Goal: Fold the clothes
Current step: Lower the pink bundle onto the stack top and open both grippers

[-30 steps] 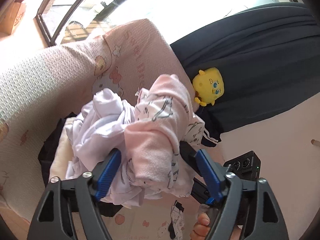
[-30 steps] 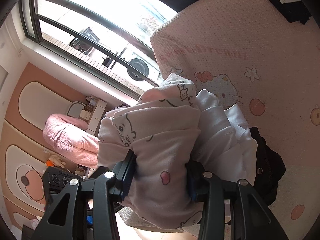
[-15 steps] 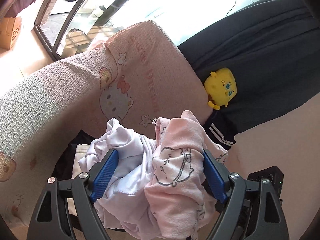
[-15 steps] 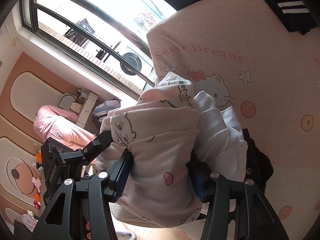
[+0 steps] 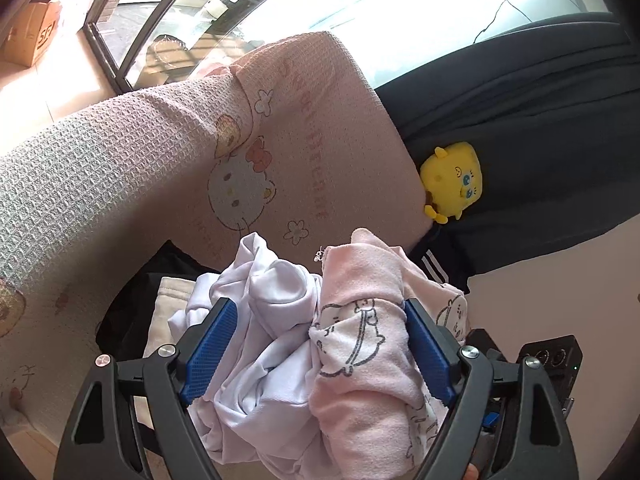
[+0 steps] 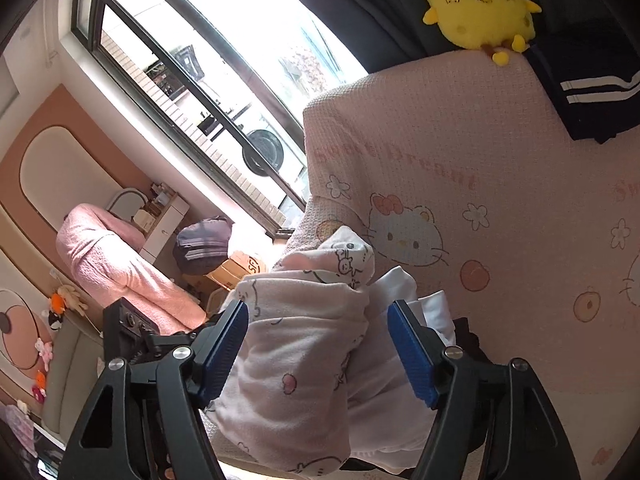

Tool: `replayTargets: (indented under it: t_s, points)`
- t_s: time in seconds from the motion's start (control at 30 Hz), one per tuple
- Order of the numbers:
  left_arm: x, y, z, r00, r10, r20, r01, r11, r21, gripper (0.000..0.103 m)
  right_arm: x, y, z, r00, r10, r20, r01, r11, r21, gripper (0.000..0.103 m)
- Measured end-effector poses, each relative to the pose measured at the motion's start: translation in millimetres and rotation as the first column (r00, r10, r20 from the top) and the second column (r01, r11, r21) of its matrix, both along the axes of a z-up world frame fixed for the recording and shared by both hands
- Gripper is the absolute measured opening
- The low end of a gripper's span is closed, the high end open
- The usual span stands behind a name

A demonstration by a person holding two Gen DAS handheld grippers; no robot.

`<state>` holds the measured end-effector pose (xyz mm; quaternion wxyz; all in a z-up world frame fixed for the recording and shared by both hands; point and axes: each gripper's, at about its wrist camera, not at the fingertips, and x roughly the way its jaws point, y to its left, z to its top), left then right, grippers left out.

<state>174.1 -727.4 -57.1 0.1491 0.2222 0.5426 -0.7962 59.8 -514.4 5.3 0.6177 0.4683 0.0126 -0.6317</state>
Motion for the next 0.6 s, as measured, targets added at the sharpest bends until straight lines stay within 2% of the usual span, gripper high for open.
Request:
replayTargets:
  t_s: [0.1, 0.2, 0.3, 0.4, 0.6]
  points:
    - [-1, 3, 6, 1.000, -0.007, 0.017, 0.008, 1.000, -0.016, 0.083, -2, 7, -20, 0.994, -0.013, 0.107, 0.015, 1.000, -0.014, 0.072]
    - [1, 2, 11, 0.999, -0.044, -0.014, 0.044, 0.999, 0.019, 0.083, -8, 11, -16, 0.989, -0.020, 0.148, 0.022, 1.000, -0.014, 0.072]
    - [7, 1, 20, 0.999, -0.033, -0.028, 0.033, 0.999, 0.021, 0.083, -9, 12, -5, 0.994, -0.046, 0.101, 0.045, 0.999, 0.014, 0.072]
    - [13, 4, 34, 0.999, -0.028, -0.033, 0.027, 0.999, -0.032, 0.083, -9, 13, 3, 0.997, -0.057, 0.052, 0.056, 0.998, 0.022, 0.072]
    - [6, 11, 39, 0.997, -0.067, 0.026, 0.070, 0.993, -0.091, 0.083, 0, 23, 16, 0.999, -0.038, 0.026, 0.037, 0.999, 0.019, 0.072]
